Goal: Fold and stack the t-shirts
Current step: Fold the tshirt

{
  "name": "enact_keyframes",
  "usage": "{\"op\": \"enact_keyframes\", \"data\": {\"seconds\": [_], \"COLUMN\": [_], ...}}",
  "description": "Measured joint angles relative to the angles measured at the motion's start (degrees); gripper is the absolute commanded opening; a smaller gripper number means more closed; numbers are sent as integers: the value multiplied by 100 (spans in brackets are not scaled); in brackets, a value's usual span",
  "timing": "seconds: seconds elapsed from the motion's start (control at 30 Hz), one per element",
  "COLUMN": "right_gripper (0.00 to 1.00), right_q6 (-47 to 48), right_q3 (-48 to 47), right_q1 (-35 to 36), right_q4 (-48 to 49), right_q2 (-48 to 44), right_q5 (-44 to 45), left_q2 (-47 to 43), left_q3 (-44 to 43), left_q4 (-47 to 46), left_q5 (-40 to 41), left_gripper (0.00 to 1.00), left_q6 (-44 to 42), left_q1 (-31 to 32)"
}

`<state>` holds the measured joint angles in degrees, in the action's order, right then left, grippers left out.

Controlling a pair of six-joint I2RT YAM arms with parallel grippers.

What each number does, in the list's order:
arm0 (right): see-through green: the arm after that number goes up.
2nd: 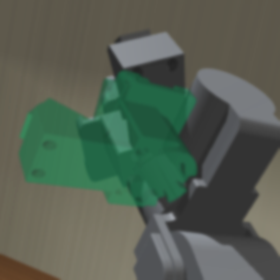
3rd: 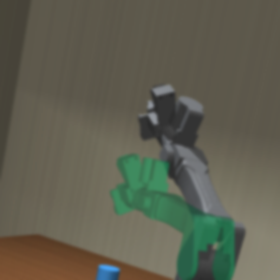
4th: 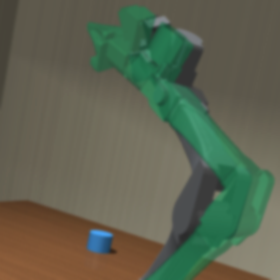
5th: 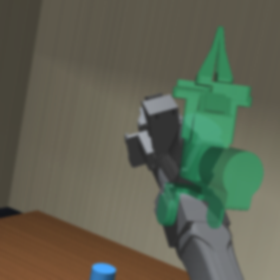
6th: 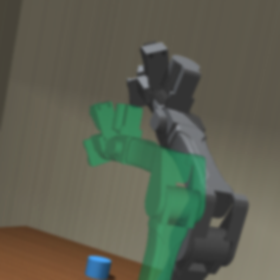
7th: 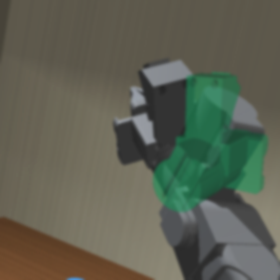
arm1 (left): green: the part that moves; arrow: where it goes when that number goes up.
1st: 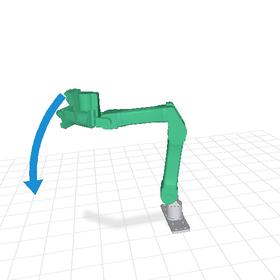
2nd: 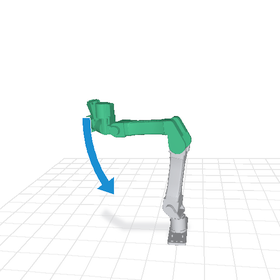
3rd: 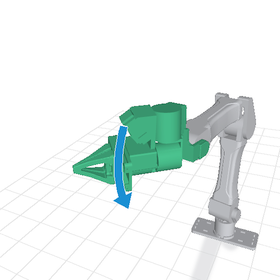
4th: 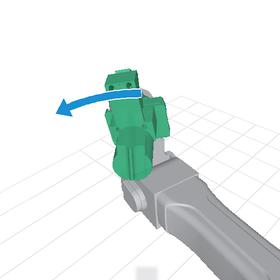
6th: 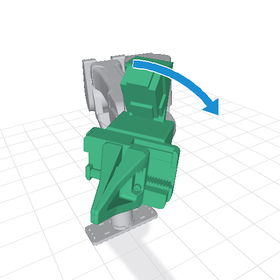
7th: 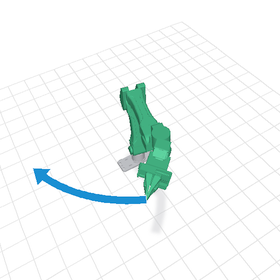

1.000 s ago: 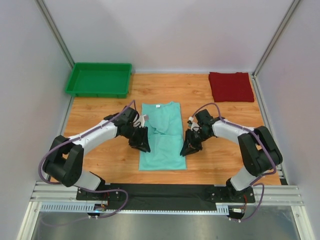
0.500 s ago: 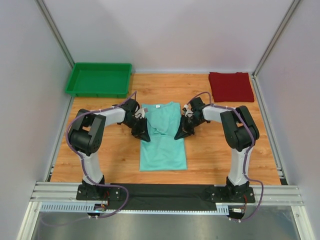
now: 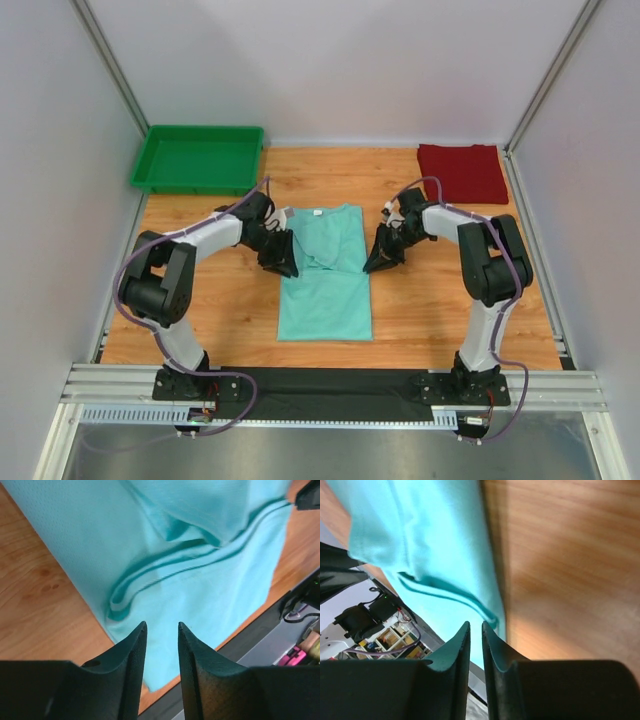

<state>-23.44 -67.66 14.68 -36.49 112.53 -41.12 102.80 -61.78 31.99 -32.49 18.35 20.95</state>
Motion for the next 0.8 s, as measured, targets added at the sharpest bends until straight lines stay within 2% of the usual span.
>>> {"op": "enact_keyframes", "data": {"seconds": [0.13,0.2,0.4,0.53,0.7,0.77,0.8], "right_gripper": [21,21,21,21,21,22,27], "right_q6": [-33,-76,-221,-245,-330,-350,-350], "right_q3": [-313,-494,-671,-570,-199,-44,31], "right_q1": [4,17,31,31,31,31,35], "right_q4": [-225,-238,-236,-240,-177,-162,-162], "right_q2": [-343,-487,-656,-660,-706,-739,-769], "right_q5": [15,2,-79,-79,-81,-79,-68], "left_q2": [-503,-452,579,1314,1670,1628,1574], "left_q3": [-459,-949,-1950,-1694,-951,-931,-905], "left_q4": [275,223,-656,-1008,-988,-964,-968], "left_q5": [-111,-313,-1043,-1182,-1346,-1344,-1283], "left_gripper": [39,34,21,19,18,24,32], "left_q6": [68,203,824,1003,994,933,881], "left_q1": [2,2,9,33,90,107,118]}}
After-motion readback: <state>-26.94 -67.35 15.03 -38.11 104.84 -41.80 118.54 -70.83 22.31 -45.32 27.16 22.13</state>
